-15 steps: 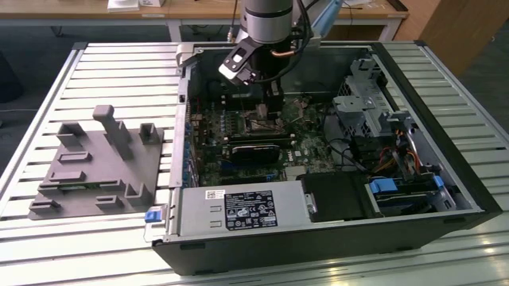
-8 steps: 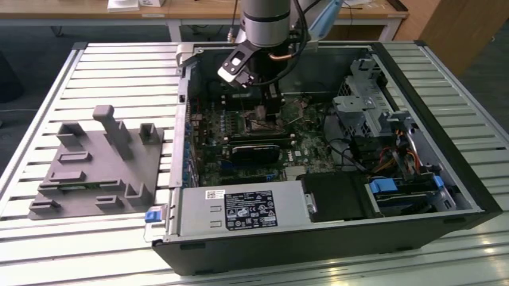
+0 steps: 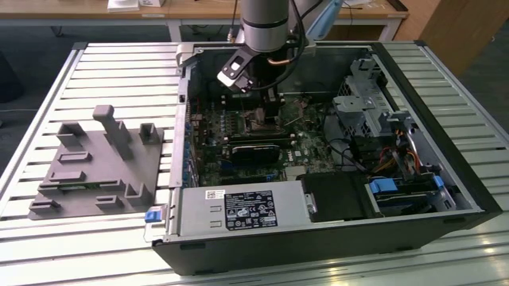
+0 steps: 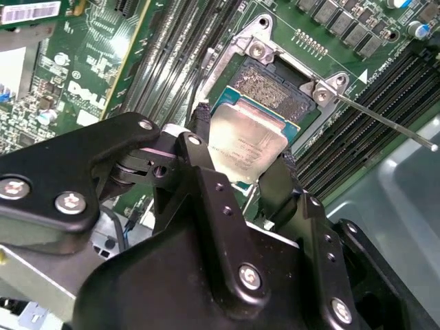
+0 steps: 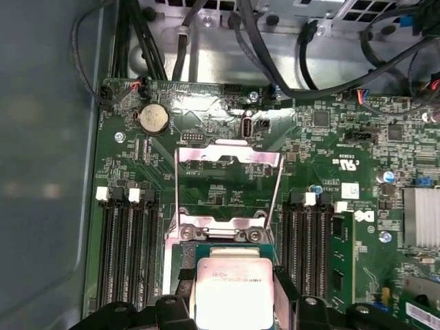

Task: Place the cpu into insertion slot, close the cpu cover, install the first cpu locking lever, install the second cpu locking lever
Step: 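Place the cpu into insertion slot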

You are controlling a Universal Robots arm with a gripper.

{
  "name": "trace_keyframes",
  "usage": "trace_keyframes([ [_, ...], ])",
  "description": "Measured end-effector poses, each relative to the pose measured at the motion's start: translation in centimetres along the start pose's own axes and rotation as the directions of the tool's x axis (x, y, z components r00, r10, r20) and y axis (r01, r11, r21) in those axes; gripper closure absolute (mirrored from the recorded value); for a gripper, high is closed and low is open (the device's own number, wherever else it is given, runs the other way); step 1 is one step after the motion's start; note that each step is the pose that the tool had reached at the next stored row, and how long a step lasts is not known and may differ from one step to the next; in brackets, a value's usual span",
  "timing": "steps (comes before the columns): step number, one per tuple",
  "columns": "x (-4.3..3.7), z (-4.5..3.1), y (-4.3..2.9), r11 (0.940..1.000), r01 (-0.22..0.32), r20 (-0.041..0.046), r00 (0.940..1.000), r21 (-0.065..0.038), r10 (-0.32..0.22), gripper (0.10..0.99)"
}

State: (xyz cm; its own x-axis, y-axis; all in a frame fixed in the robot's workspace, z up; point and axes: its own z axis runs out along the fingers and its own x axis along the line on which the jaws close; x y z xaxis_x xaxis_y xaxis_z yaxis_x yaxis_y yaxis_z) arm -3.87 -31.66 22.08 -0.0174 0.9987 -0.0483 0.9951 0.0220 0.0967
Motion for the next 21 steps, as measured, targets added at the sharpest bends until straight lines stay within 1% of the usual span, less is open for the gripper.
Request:
trace_keyframes([
  [5,0.04,0.39,-0.57,1.0,0.0,-0.0011,1.0,-0.003,0.0,0.553],
  [14,0.19,1.24,-0.65,1.0,0.0,-0.002,1.0,-0.003,0.0,0.553],
  [21,0.24,1.75,-0.73,1.0,0.0,-0.0022,1.0,-0.003,0.0,0.553],
])
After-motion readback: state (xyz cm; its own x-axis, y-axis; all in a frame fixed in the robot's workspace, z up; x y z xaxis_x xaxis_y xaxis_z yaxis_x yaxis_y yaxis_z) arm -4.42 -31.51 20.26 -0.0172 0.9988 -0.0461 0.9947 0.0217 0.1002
